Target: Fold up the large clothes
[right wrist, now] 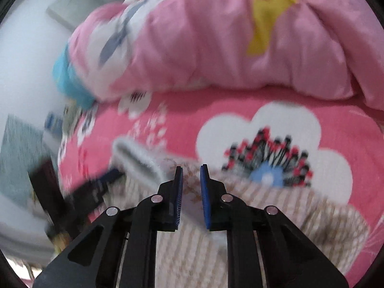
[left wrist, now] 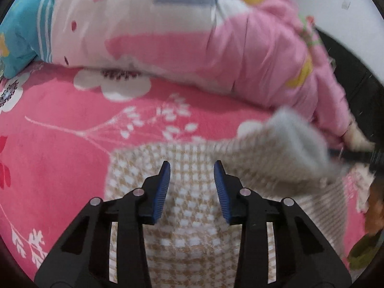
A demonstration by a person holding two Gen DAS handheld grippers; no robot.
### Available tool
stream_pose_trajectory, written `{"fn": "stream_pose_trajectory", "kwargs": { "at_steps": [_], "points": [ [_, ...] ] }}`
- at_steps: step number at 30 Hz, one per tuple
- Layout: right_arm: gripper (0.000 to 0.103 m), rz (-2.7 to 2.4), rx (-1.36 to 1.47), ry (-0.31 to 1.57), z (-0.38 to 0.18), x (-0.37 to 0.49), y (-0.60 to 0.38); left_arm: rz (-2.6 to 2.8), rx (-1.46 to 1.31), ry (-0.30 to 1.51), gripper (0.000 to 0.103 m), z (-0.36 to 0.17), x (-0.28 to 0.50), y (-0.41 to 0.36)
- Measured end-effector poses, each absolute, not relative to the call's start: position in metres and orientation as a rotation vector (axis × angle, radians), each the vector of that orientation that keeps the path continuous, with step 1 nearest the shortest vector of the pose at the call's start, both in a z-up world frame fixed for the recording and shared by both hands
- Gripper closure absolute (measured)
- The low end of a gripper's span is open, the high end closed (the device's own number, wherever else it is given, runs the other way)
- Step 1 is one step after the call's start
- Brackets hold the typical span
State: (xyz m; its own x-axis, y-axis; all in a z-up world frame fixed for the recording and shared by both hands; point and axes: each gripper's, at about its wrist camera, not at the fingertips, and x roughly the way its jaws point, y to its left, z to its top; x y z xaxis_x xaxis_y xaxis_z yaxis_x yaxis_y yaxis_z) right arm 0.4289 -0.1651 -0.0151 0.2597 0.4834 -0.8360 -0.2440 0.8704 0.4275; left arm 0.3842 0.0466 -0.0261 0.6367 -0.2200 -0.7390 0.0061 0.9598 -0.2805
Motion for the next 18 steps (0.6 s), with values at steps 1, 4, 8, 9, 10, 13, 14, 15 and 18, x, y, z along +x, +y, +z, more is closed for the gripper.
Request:
{"fn": "stream_pose_trajectory", "kwargs": {
  "at_steps": [1, 4, 8, 9, 10, 13, 14, 15, 18],
  "points": [
    [0.088, 0.506, 0.208, 1.228, -0.02, 0.421, -0.161, -0.137, -0.262, 0.845, 0.068, -0.021, 0.381, 0.048],
    [0.088, 0.513, 0.113, 1.267, -0.039, 0.399, -0.149, -0.174, -0.285, 0.783, 0.068, -0.011, 0.374, 0.046],
    [0.088, 0.496, -0.017, 1.208, -0.05, 0.379, -0.138, -0.233, -0.254, 0.784, 0.067, -0.008, 0.374, 0.028],
    [0.088, 0.493, -0.021, 1.203, -0.049, 0.379, -0.138, -0.245, -0.229, 0.808, 0.067, -0.009, 0.374, 0.019],
    [0.088, 0.487, -0.015, 1.202, -0.048, 0.378, -0.139, -0.257, -0.192, 0.845, 0.066, -0.014, 0.375, 0.01],
    [0.087, 0.47, 0.017, 1.217, -0.042, 0.374, -0.149, -0.253, -0.04, 0.993, 0.066, -0.047, 0.382, -0.017],
    [0.087, 0.459, 0.033, 1.214, -0.038, 0.372, -0.157, -0.246, -0.034, 1.009, 0.064, -0.054, 0.382, -0.018],
    [0.086, 0.435, 0.053, 1.197, -0.031, 0.37, -0.166, -0.246, -0.053, 1.012, 0.064, -0.059, 0.38, -0.015],
    [0.079, 0.361, 0.117, 1.125, -0.01, 0.364, -0.199, -0.263, -0.123, 0.991, 0.063, -0.064, 0.376, -0.005]
  ]
}}
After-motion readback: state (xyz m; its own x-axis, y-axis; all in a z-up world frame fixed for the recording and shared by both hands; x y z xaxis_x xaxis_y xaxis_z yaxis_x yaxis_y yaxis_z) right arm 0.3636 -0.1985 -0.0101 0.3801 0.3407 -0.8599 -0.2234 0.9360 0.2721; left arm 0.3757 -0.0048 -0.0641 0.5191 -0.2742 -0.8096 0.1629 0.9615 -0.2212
